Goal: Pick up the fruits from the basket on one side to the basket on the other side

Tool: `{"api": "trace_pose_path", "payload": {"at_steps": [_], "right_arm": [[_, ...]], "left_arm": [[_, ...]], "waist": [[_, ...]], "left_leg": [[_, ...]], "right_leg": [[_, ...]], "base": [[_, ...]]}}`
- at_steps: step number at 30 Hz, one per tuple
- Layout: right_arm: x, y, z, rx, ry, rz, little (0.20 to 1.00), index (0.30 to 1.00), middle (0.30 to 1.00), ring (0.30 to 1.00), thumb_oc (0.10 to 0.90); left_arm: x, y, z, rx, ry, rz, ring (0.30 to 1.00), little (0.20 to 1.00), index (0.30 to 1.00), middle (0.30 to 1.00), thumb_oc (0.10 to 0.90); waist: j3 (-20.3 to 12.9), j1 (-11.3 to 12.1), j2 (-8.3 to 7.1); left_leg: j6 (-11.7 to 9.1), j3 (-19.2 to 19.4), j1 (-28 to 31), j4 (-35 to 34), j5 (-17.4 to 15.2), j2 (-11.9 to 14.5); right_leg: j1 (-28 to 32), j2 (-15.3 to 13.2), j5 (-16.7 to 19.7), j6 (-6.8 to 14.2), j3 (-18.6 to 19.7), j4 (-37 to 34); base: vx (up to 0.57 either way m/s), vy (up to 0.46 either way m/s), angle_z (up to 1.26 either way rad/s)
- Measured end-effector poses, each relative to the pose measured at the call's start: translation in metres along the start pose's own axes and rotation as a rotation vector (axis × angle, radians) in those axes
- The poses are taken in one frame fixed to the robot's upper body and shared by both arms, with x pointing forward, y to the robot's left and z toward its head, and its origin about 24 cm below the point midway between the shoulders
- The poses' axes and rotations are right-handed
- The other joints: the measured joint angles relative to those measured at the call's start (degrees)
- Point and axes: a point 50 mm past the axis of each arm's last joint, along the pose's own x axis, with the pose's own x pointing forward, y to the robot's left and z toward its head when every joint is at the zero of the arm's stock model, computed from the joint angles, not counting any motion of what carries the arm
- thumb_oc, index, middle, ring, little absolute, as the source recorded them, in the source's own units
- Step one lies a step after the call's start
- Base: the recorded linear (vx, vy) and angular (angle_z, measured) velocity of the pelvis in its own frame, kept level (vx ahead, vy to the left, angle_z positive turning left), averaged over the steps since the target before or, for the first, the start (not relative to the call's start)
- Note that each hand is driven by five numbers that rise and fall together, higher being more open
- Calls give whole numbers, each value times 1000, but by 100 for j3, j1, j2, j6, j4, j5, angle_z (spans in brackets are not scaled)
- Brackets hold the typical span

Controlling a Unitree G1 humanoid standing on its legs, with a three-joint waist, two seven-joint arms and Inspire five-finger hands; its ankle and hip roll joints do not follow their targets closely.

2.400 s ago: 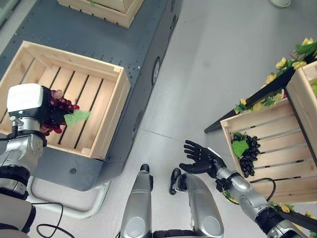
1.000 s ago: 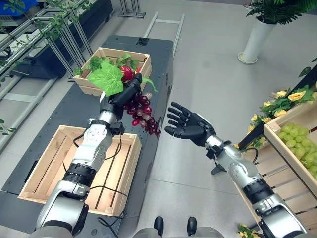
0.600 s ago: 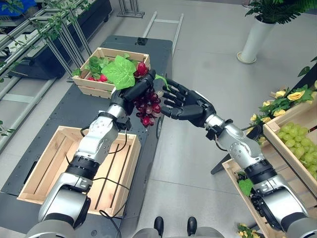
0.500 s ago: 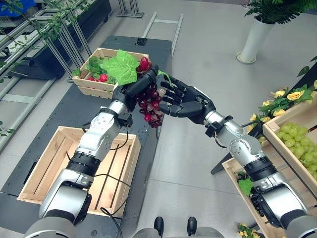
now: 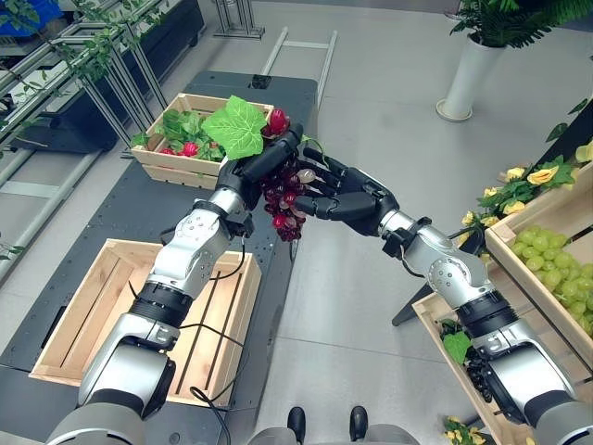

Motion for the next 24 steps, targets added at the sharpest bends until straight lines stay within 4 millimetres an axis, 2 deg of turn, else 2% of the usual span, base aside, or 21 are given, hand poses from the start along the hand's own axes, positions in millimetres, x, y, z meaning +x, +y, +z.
{"api": "trace_pose_path", "payload": {"at_steps": [15, 24], "right_arm": [[0, 0, -3, 10, 26, 7, 900, 900, 900, 900, 800], [1, -3, -6, 20, 24, -9, 900, 900, 900, 900, 800]], "left_arm": [[1, -3, 0, -162, -9, -11, 300, 300, 300, 300, 400], [1, -12, 2, -188, 2, -49, 300, 300, 300, 300, 400]], "waist": [[-16, 23, -27], [-19, 48, -32]], "left_leg": [[0, 32, 10, -1, 0, -1], [0, 32, 14, -5, 0, -1]], "right_leg": [[-1, -2, 5, 4, 16, 0], [-1, -3, 9, 6, 23, 0]], "base": [[0, 0, 0], [0, 0, 0]]}}
